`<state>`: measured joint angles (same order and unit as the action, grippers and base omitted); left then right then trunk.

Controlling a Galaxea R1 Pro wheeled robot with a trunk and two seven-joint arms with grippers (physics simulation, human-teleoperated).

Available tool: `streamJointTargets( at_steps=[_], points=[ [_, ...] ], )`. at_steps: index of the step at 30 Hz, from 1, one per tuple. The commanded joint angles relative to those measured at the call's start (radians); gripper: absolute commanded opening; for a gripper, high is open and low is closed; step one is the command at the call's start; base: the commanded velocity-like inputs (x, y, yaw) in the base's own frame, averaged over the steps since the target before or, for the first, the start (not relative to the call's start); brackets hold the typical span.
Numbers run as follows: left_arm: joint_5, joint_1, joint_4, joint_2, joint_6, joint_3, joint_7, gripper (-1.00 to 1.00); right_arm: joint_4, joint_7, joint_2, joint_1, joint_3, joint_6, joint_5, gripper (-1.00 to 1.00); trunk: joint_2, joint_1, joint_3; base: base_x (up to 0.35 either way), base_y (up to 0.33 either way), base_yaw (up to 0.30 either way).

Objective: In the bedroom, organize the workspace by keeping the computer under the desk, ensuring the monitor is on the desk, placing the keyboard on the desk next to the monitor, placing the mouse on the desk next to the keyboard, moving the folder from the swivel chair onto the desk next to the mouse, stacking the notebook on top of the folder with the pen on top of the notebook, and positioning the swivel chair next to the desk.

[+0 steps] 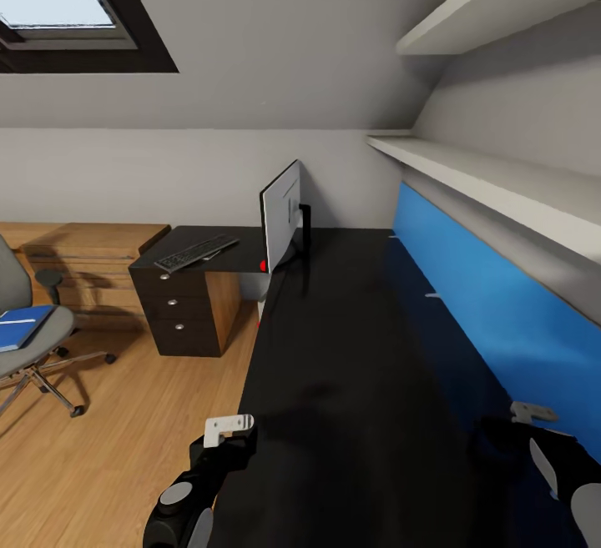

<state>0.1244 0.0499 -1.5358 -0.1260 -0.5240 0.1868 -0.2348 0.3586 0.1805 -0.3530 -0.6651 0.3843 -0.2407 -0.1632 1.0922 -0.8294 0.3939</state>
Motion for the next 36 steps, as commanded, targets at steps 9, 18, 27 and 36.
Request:
streamJointTargets(
  at_steps=[9, 18, 27, 36],
  points=[
    [0.011, 0.001, -0.001, 0.000, -0.004, 0.002, -0.009, 1.00, 0.002, 0.008, -0.001, -0.001, 0.009, -0.017, -0.010, 1.00, 0.001, 0.000, 0.001, 0.000, 0.000, 0.000],
    [0.011, 0.001, -0.001, 0.000, -0.004, 0.002, -0.009, 1.00, 0.003, 0.009, 0.000, -0.001, 0.010, -0.050, -0.010, 1.00, 0.001, 0.000, 0.001, 0.000, 0.000, 0.000],
    [0.011, 0.001, -0.001, 0.000, -0.004, 0.001, -0.009, 1.00, 0.002, 0.011, 0.003, -0.001, 0.007, -0.051, -0.010, 1.00, 0.001, 0.000, 0.001, 0.000, 0.000, 0.000],
    [0.011, 0.001, -0.001, 0.000, -0.004, 0.001, -0.009, 1.00, 0.003, 0.011, 0.003, -0.001, 0.007, -0.051, -0.011, 1.00, 0.008, -0.004, 0.004, 0.000, 0.000, 0.000]
  ],
)
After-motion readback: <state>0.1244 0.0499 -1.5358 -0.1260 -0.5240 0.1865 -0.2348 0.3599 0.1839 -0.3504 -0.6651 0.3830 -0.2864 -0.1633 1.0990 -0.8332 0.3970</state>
